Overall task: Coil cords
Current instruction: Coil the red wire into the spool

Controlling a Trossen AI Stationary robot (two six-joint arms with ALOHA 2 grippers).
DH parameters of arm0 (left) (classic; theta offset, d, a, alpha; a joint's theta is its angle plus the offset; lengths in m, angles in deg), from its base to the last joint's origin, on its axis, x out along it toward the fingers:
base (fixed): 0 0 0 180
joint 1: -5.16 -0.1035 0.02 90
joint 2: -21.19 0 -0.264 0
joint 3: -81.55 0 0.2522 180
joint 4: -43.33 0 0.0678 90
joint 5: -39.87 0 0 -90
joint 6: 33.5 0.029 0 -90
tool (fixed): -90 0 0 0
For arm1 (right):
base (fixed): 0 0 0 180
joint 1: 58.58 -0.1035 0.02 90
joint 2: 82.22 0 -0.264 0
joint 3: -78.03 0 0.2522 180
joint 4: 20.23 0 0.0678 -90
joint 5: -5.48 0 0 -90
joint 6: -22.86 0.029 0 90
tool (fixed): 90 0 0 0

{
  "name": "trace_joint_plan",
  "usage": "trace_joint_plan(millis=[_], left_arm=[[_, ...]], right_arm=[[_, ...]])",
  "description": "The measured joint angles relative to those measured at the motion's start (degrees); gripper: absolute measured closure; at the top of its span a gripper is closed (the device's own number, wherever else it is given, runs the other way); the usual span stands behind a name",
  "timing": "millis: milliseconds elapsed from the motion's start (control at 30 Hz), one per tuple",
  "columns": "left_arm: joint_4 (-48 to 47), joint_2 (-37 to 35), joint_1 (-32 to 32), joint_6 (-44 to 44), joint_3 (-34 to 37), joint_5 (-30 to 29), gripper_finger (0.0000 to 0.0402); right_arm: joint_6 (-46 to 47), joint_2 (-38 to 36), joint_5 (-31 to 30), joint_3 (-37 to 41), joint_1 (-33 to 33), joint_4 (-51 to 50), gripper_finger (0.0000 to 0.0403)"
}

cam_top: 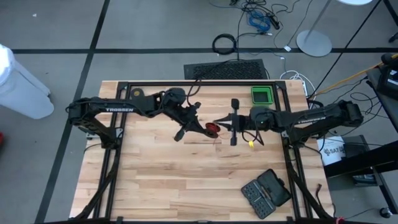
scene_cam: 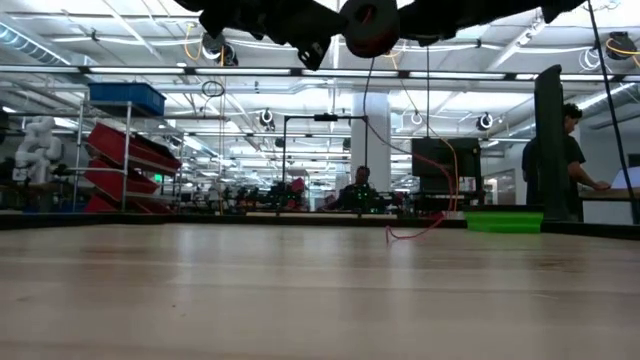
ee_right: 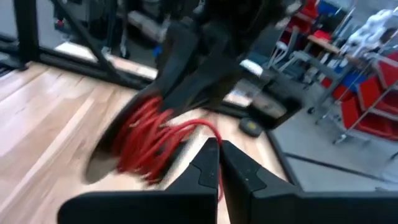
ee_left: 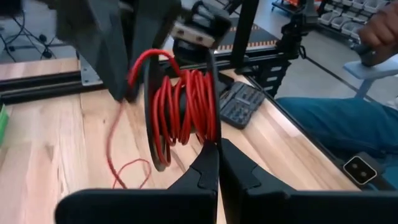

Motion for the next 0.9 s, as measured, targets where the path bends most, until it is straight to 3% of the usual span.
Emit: trace_joint_plan(millis=[400, 667, 900], left_arm=[[-2.0, 0.6, 0.5, 0.0, 0.0, 0.5, 0.04], [6.6, 4.8, 2.3, 0.0, -0.1, 3.3, 0.04], [8.8, 5.4, 2.3, -0.4, -0.1, 3.8, 0.04]], right_arm=[[-2.9, -0.1, -0.1, 0.0, 0.1, 3.6, 0.0402], [-4.2, 0.0, 5.4, 0.0, 0.1, 4.9, 0.0402], [-4.2, 0.0, 5.9, 0.0, 0.1, 3.9, 0.0403]])
